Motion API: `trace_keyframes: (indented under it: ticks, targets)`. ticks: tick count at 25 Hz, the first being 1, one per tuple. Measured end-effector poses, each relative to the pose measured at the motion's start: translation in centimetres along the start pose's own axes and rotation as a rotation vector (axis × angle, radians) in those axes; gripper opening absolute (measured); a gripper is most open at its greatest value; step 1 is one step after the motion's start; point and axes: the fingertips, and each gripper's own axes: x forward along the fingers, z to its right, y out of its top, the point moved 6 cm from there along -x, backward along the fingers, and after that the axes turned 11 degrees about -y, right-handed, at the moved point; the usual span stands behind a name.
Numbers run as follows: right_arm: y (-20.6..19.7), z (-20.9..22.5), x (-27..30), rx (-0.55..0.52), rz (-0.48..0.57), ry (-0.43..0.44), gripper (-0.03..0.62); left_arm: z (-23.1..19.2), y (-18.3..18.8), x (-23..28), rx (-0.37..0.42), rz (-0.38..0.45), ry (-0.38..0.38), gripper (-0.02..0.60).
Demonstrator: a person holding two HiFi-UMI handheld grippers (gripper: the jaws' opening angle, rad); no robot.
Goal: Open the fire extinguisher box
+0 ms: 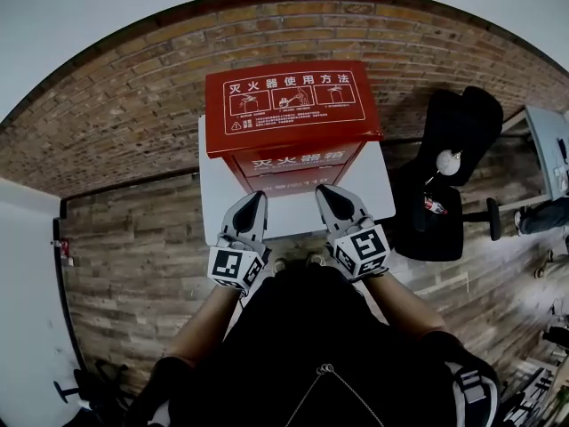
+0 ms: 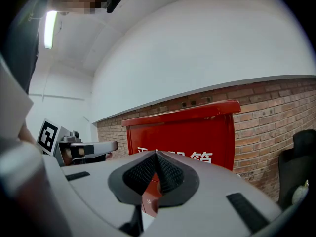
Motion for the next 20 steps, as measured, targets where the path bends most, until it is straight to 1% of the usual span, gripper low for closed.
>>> trace_keyframes:
  ticks: [3,6,8,9,10,11,13,15,18,20]
  targets:
    - [0.9,1.0,0.4,-0.003,0.028,0.002,0.018,-0.3,0.6,0.3,0.02,0.01,0.019,0.048]
    - [1.7,3.0,0.2,0.002,0.045,-0.018,0.02,-1.3,1.5,0.3,-0.007,0.038,0.035,0.049]
    - [2.4,4.6,0.0,0.017,0.053,-0.019,0.024,-2.0,2.2,0.3,0.009,0.043,0.035,0.113]
    - [2.8,5.4,0.0,0.026,0.056,-0.015,0.056,-2.4,2.5,0.4,0.025,0.038,0.039,0.147]
    - [3.1,6.2,-0.1,0.031,0.059,-0.011,0.121,-2.8,2.8,0.4,0.037,0.031,0.048,0.178]
    - [3.4,7.0,-0.2,0.032,0.061,-0.01,0.156,-3.3,3.0,0.3,0.044,0.026,0.059,0.199]
    - [3.9,8.5,-0.3,0.02,0.063,-0.015,0.198,-4.2,3.5,0.0,0.046,0.022,0.081,0.227]
    - [4.3,10.1,-0.4,0.008,0.064,-0.03,0.222,-5.0,3.8,-0.4,0.042,0.023,0.098,0.251]
    - [5.2,12.6,-0.3,0.004,0.071,-0.051,0.239,-6.0,4.5,-0.7,0.05,0.015,0.104,0.281]
    - [5.9,13.6,-0.1,-0.009,0.072,-0.048,0.245,-6.7,4.9,-0.8,0.056,0.003,0.102,0.302]
